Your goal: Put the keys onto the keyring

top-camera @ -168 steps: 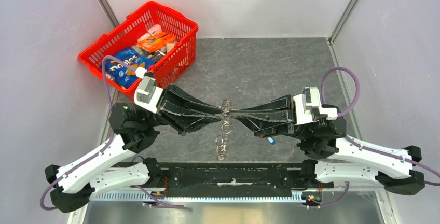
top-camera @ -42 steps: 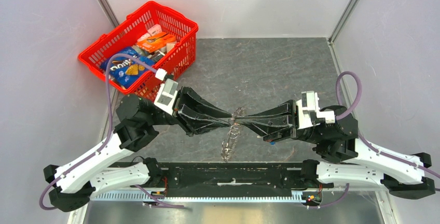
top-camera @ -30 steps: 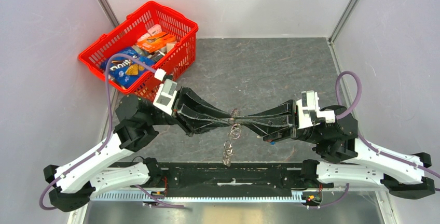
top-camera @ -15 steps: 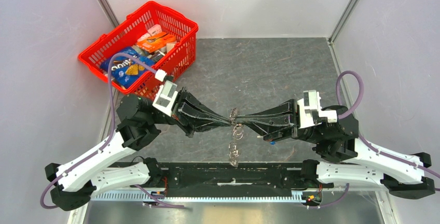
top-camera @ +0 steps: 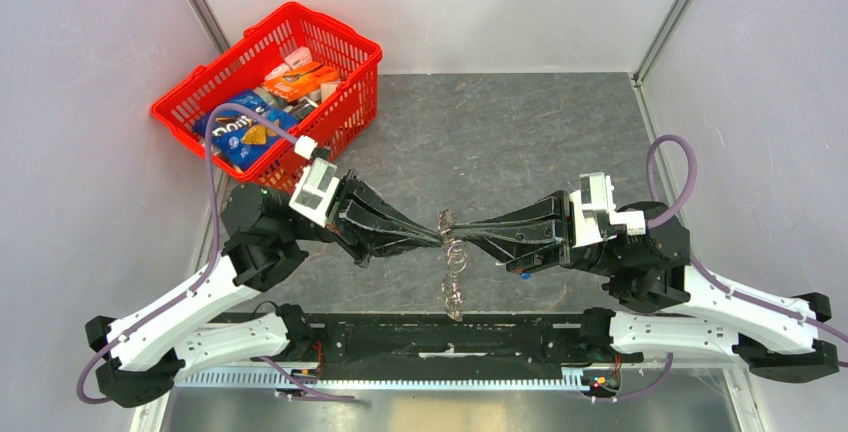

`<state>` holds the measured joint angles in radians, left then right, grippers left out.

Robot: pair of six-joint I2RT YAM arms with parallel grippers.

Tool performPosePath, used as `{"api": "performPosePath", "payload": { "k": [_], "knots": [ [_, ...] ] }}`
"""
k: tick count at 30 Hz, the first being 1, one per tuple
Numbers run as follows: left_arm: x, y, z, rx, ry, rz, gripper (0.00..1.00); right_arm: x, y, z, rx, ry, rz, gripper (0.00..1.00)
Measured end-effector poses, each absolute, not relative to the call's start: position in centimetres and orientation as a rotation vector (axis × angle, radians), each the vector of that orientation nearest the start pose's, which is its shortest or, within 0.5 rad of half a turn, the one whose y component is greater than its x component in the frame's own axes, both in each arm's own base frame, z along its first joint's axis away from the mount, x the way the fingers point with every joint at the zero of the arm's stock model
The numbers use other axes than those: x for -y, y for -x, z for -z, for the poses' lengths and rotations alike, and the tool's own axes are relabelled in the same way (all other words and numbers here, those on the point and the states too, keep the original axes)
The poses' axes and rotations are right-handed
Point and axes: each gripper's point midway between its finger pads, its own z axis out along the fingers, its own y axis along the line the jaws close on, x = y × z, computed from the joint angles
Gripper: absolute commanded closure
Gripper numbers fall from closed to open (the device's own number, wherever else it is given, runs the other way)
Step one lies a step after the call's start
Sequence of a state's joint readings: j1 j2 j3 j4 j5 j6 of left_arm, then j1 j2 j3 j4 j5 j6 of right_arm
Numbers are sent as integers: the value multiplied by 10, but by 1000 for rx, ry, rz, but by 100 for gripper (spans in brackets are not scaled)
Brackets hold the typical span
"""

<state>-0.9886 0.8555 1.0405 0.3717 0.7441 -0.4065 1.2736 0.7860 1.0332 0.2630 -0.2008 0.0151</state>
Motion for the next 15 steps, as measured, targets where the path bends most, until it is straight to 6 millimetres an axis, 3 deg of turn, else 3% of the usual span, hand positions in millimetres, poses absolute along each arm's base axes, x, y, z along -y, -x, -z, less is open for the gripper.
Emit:
{"api": "performPosePath", "payload": {
  "k": [6, 9, 15],
  "knots": [
    [288, -33, -483, -838, -1050, 1587, 98, -282, -49, -497, -842, 853, -1259, 69],
    [288, -31, -480, -851, -1064, 1592, 98, -269, -44, -504, -844, 855, -1263, 62],
    [287, -27, -476, -881, -1101, 1608, 98, -250, -37, -519, -849, 877, -1256, 59]
  ]
}}
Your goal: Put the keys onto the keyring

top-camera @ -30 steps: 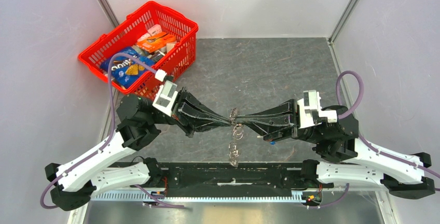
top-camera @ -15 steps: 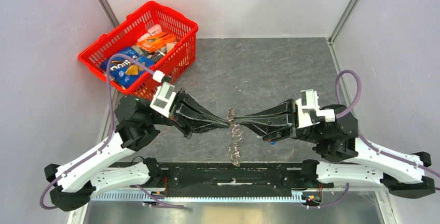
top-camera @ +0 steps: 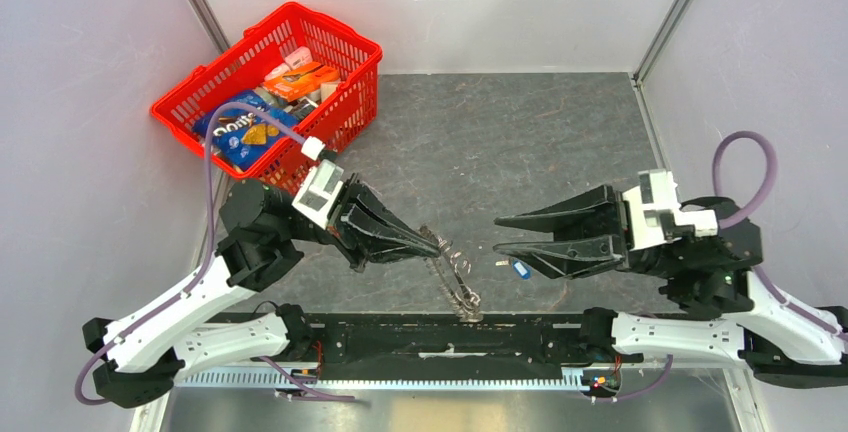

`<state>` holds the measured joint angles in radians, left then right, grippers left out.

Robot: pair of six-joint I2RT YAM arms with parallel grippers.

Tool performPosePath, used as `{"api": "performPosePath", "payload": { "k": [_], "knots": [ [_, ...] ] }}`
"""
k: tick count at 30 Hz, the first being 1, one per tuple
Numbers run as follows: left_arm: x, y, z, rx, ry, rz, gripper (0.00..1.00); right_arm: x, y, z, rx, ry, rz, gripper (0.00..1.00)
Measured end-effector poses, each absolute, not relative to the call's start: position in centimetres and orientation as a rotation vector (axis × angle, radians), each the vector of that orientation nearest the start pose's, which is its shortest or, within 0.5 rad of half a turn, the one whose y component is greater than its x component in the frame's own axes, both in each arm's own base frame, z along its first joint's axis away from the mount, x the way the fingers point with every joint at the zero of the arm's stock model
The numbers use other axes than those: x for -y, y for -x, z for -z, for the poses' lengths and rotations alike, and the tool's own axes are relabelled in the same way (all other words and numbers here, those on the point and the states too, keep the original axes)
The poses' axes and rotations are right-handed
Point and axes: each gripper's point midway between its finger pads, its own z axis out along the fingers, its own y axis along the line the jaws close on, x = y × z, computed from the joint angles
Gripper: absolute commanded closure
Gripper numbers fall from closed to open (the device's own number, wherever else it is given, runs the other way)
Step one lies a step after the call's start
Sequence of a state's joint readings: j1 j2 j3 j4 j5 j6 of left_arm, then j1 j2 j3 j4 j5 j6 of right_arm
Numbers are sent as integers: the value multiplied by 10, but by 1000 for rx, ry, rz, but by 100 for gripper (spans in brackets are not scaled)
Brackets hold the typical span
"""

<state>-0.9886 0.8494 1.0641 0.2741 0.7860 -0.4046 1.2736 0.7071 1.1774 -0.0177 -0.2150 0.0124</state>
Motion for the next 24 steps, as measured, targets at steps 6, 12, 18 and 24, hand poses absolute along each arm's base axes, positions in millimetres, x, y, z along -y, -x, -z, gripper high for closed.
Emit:
{"api": "performPosePath", "payload": {
  "k": [6, 12, 18, 24],
  "knots": [
    [286, -17, -480, -882, -1170, 1638, 98, -243, -27, -531, -881, 1030, -1202, 58],
    [285, -8, -474, -910, -1247, 1679, 98, -261, -24, -516, -973, 1237, -1151, 59],
    [279, 2, -468, -947, -1309, 1721, 98, -286, -22, -478, -1081, 1450, -1123, 60],
    [278, 7, -458, -1013, -1363, 1760, 98, -297, -14, -449, -1125, 1585, -1145, 59]
  ]
}}
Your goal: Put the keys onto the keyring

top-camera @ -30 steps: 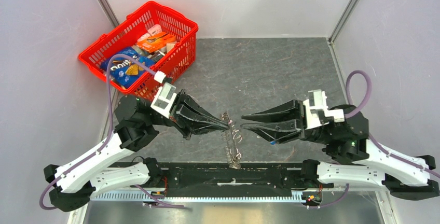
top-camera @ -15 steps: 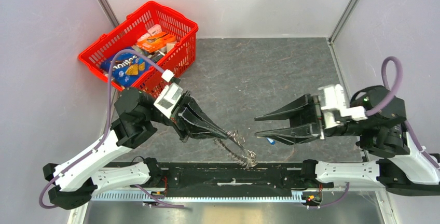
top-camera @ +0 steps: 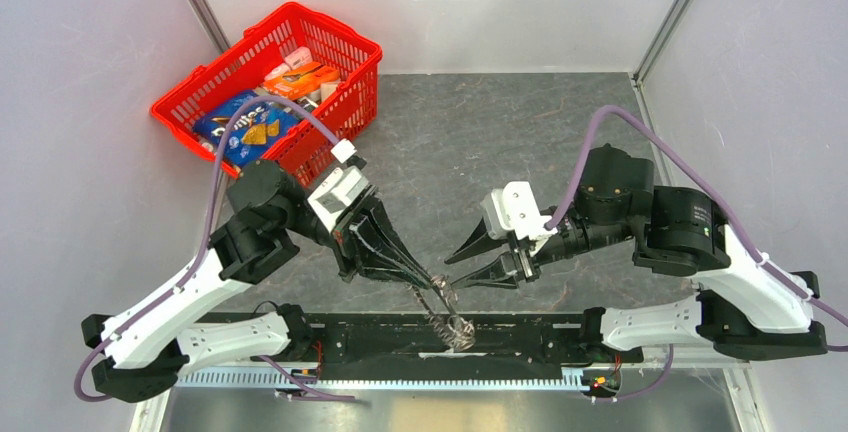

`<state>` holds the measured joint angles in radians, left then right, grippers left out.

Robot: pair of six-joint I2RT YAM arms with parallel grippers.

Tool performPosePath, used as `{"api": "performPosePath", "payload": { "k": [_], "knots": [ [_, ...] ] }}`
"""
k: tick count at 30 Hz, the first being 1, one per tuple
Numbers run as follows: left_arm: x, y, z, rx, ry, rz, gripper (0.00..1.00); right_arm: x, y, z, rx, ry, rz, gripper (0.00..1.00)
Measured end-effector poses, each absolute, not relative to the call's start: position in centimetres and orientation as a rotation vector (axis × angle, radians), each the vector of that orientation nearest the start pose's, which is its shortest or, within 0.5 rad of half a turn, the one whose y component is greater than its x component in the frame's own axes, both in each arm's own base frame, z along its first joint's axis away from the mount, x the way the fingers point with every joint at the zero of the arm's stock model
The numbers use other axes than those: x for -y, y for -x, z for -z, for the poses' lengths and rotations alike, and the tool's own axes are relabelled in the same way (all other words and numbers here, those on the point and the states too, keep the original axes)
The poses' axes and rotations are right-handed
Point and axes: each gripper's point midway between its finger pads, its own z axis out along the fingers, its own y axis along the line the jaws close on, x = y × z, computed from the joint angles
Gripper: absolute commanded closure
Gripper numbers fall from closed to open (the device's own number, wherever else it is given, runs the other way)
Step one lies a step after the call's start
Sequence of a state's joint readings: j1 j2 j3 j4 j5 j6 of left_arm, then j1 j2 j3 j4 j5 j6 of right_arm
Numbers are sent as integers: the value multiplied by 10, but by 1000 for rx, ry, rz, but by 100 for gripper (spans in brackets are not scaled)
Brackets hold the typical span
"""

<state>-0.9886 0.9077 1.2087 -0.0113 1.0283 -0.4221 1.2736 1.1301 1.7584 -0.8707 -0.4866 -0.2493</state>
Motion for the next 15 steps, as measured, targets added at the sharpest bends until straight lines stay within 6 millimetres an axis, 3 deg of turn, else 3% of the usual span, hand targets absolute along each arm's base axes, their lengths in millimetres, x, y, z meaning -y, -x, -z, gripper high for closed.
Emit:
{"api": "performPosePath", "payload": {
  "k": [15],
  "knots": [
    [282, 7, -439, -1140, -1408, 1791, 98, -299, -4, -449, -1098, 1645, -1199, 62]
  ]
}}
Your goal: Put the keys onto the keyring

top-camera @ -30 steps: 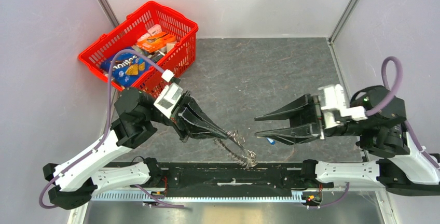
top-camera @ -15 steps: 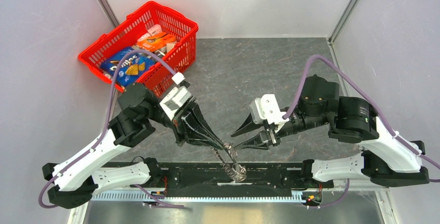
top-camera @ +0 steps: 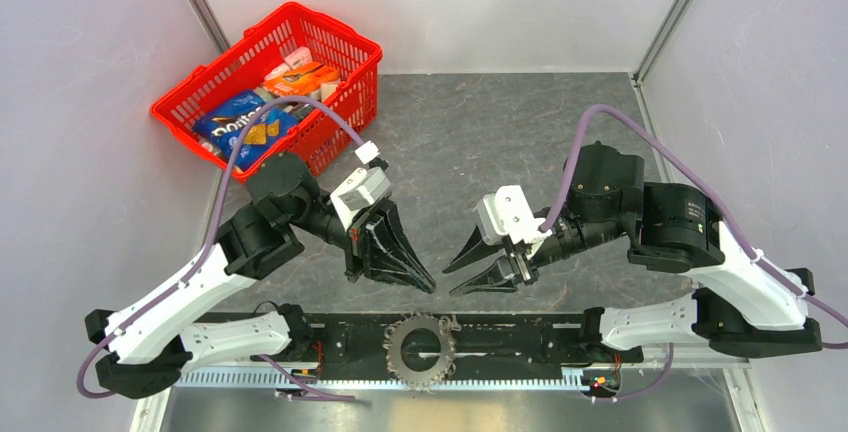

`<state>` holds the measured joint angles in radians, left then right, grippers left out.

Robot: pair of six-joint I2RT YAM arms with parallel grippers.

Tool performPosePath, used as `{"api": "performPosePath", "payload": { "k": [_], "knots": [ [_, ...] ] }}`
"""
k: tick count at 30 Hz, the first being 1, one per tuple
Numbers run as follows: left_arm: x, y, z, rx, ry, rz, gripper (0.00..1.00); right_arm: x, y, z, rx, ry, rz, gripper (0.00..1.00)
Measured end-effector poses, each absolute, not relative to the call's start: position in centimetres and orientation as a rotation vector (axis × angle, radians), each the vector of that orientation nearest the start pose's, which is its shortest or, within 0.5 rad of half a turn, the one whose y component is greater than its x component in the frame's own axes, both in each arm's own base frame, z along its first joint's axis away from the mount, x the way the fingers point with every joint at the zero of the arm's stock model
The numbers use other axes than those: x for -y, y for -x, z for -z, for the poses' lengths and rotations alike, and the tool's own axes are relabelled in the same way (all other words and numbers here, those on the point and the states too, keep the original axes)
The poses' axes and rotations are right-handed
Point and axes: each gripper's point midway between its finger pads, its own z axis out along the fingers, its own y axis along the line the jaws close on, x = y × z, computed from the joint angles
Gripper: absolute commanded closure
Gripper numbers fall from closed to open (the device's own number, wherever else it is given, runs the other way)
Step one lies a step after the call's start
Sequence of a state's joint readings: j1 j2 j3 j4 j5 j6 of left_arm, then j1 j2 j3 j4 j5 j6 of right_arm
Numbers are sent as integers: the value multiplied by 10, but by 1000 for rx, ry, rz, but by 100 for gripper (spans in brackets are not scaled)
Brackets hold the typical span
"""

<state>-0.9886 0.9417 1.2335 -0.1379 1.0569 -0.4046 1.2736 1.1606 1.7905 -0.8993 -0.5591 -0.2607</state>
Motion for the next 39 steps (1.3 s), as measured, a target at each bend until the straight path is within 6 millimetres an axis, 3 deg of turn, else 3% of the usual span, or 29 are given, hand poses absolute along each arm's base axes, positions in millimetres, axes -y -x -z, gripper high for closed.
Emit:
{"api": "performPosePath", "payload": {
  "k": [3, 6, 13, 16, 21, 24, 26, 33, 39],
  "knots": [
    [282, 6, -436, -1158, -1414, 1780, 98, -300, -8, -447, -1121, 1625, -1181, 64],
    [282, 4, -431, -1188, -1408, 1759, 98, -297, -12, -431, -1187, 1600, -1170, 62],
    [274, -7, -413, -1271, -1325, 1637, 98, -288, -21, -341, -1440, 1555, -1130, 53],
    [274, -19, -404, -1330, -1272, 1561, 97, -295, -29, -316, -1540, 1530, -1097, 51],
    [271, -59, -369, -1508, -1087, 1344, 76, -305, -39, -290, -1667, 1462, -1072, 48],
    [254, -84, -346, -1599, -942, 1181, 58, -311, -42, -270, -1737, 1440, -1067, 47],
    [238, -98, -339, -1621, -839, 1082, 54, -317, -45, -253, -1786, 1431, -1056, 47],
    [183, -132, -346, -1587, -534, 850, 49, -343, -59, -189, -1979, 1322, -1010, 50],
    [161, -151, -317, -1629, -418, 710, 48, -366, -73, -156, -2083, 1232, -968, 51]
  ]
}}
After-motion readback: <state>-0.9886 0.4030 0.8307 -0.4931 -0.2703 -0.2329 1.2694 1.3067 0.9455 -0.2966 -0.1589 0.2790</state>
